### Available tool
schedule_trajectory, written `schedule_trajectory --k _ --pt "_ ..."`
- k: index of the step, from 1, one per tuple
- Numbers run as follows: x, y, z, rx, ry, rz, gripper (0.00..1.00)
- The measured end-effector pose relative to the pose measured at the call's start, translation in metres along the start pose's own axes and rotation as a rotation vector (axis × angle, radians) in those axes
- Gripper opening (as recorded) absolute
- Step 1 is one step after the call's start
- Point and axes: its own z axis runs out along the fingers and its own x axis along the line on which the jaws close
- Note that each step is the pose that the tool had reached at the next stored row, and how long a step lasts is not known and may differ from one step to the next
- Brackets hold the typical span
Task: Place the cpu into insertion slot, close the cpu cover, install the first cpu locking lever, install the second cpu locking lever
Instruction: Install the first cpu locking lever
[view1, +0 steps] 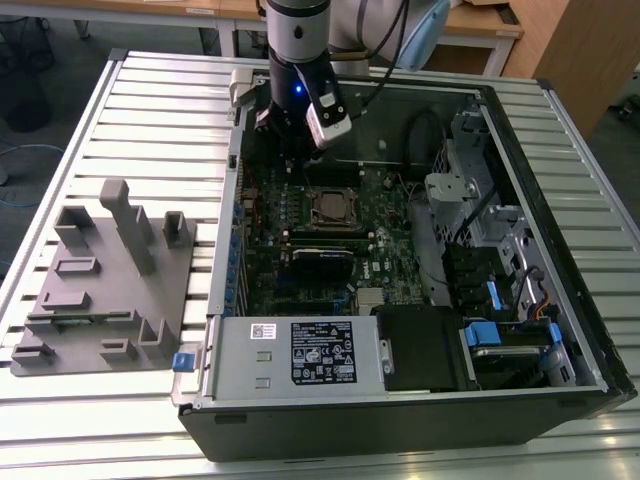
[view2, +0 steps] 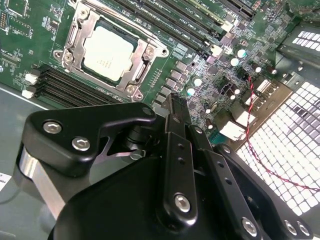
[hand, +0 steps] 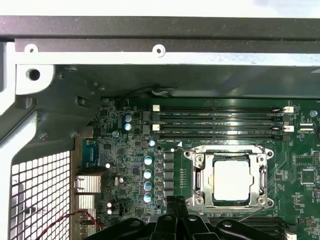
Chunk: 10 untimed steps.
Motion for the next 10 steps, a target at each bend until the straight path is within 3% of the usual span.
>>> schedule_trajectory --k 10 --pt "0.0031 0.0012 0.0017 -0.0002 -0.0001 0.000 0.10"
